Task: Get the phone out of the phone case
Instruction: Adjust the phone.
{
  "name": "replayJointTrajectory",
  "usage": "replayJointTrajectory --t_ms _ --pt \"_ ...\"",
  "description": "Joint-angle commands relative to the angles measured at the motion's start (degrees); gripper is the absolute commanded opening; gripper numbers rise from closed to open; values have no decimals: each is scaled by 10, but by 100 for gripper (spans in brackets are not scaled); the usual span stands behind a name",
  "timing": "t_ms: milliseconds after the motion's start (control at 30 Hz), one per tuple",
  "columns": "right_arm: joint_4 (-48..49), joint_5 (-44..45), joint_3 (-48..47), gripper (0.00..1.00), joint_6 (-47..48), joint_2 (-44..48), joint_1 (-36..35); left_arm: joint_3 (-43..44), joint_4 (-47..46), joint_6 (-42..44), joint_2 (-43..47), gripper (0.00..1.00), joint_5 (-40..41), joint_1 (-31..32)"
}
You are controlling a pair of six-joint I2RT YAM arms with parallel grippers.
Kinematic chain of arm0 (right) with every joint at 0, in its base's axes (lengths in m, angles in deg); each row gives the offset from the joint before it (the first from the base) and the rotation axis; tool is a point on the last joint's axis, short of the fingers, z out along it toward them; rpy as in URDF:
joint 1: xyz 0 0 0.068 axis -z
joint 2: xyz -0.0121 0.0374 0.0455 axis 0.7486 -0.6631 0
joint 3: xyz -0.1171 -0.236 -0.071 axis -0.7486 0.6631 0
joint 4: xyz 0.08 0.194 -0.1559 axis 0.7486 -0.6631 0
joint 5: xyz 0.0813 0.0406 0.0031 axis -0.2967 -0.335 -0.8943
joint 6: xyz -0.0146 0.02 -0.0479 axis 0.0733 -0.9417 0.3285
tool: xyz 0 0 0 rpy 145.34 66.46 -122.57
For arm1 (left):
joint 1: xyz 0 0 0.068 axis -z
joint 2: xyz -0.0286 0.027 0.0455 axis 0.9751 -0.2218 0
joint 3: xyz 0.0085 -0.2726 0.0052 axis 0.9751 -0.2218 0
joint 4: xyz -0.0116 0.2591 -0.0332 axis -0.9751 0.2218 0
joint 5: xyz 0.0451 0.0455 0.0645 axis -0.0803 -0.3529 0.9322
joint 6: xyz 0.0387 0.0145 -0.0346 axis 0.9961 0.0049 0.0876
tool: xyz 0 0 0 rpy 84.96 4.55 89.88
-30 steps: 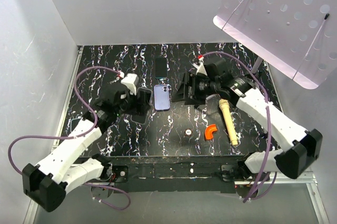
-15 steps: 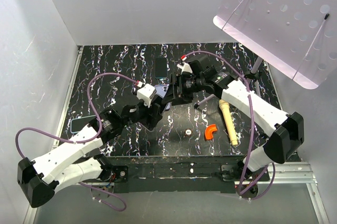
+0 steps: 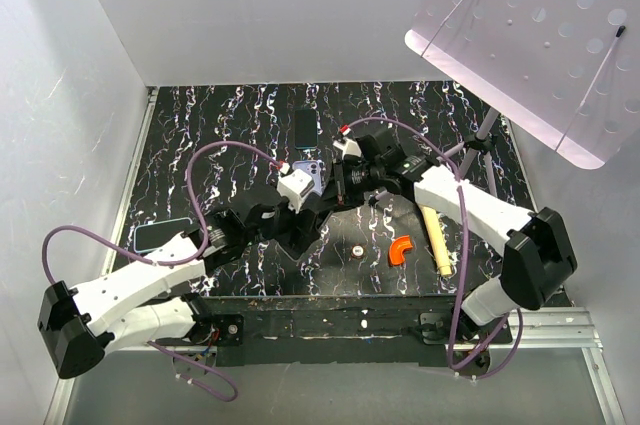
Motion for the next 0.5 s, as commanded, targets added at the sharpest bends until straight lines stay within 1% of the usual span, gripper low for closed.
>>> replayJointTrajectory --t_ms 0,67,100,133,167,233,267,333,400,467 --pt "64 1 36 1 -45 57 -1 48 -36 -30 -4 7 23 11" --pt "81 11 66 1 -45 92 7 62 -18 -54 -6 54 23 11" --pt "91 14 83 1 -44 110 14 69 -11 -68 -2 72 23 10" --pt "101 12 100 1 -45 132 21 71 -4 -76 6 85 21 8" --pt "115 6 117 1 -46 156 31 73 -3 -84 15 92 14 7" --pt "138 -12 151 1 -47 204 52 78 -2 -96 37 98 -18 -6" --pt "148 -22 166 1 -47 231 64 82 3 -104 43 98 -21 -13" --pt "140 -40 182 1 -39 277 89 91 19 -126 54 98 -62 -42" --pt "117 -55 189 1 -29 320 119 84 9 -150 68 98 -126 -87" --pt "93 -79 193 1 -23 358 156 61 -26 -176 81 95 -212 -134"
